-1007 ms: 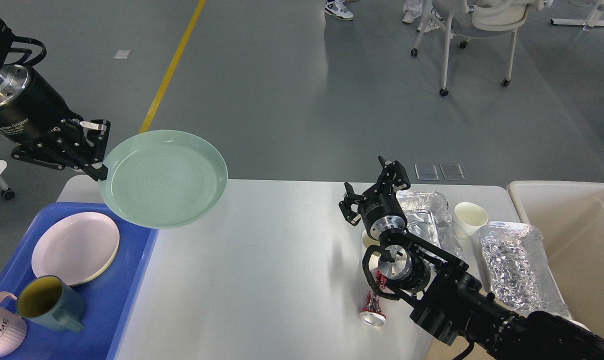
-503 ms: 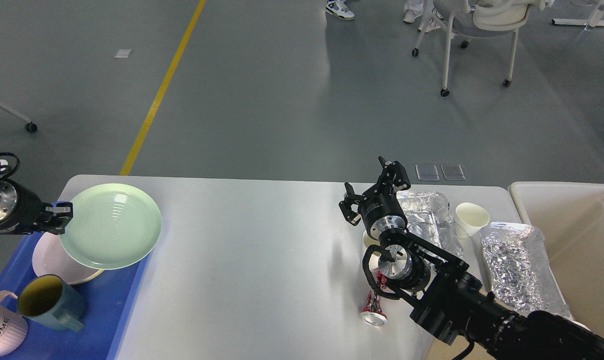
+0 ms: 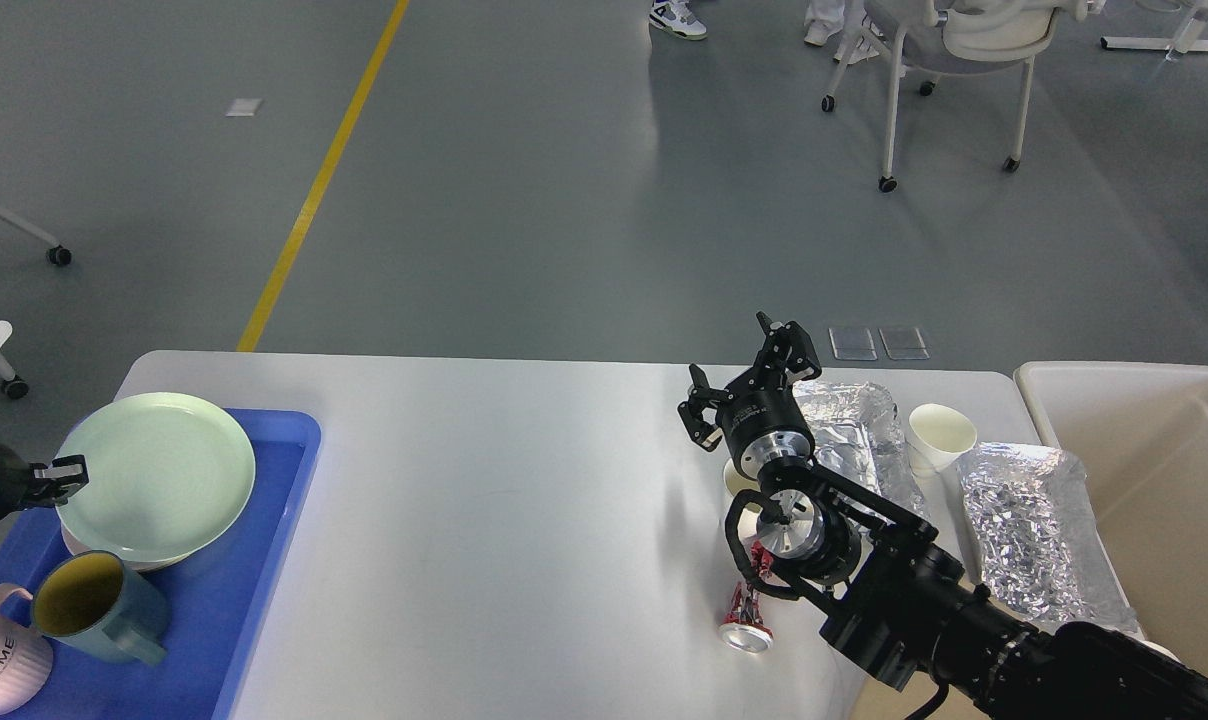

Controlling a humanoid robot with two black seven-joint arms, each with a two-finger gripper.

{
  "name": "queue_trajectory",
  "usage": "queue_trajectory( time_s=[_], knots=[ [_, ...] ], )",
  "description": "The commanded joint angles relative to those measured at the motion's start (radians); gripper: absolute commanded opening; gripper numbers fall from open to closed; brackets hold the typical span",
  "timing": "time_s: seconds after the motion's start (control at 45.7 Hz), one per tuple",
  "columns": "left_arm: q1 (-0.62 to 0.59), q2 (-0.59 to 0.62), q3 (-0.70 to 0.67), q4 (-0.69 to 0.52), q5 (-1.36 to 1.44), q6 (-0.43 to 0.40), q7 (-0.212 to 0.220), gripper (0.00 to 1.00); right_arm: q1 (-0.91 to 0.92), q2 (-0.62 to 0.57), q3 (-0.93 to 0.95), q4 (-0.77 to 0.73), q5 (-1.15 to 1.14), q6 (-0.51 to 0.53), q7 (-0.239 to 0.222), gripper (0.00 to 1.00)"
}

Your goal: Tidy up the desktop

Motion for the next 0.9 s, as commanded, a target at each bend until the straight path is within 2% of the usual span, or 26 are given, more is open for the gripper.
queue_trajectory(
  time_s=[0.0,0.109,0.241,0.35,0.525,0.679,0.876],
  knots=[
    [0.005,0.0,-0.023,0.001,0.0,0.024,0.049,0.0,0.0,0.001,-0.001,0.0,0.0,0.0,0.0,1.0],
    [0.005,0.0,-0.037,0.001,0.0,0.04,0.078,0.0,0.0,0.001,-0.001,0.0,0.0,0.0,0.0,1.0],
    [0.005,0.0,-0.038,0.001,-0.004,0.06,0.086,0.04,0.0,0.001,0.0,0.0,0.0,0.0,0.0,1.0],
    [0.005,0.0,-0.066,0.001,-0.006,0.083,0.086,0.27,0.0,0.001,0.0,0.0,0.0,0.0,0.0,1.0],
    [0.005,0.002,-0.096,0.001,-0.005,0.127,0.087,0.55,0.0,0.001,0.0,0.0,0.0,0.0,0.0,1.0],
    [0.004,0.002,-0.102,0.001,-0.003,0.13,0.086,0.71,0.0,-0.001,0.0,0.0,0.0,0.0,0.0,1.0],
    [0.004,0.002,-0.112,0.001,-0.003,0.124,0.086,0.82,0.0,0.001,0.0,-0.002,0.0,0.0,0.0,1.0]
  ],
)
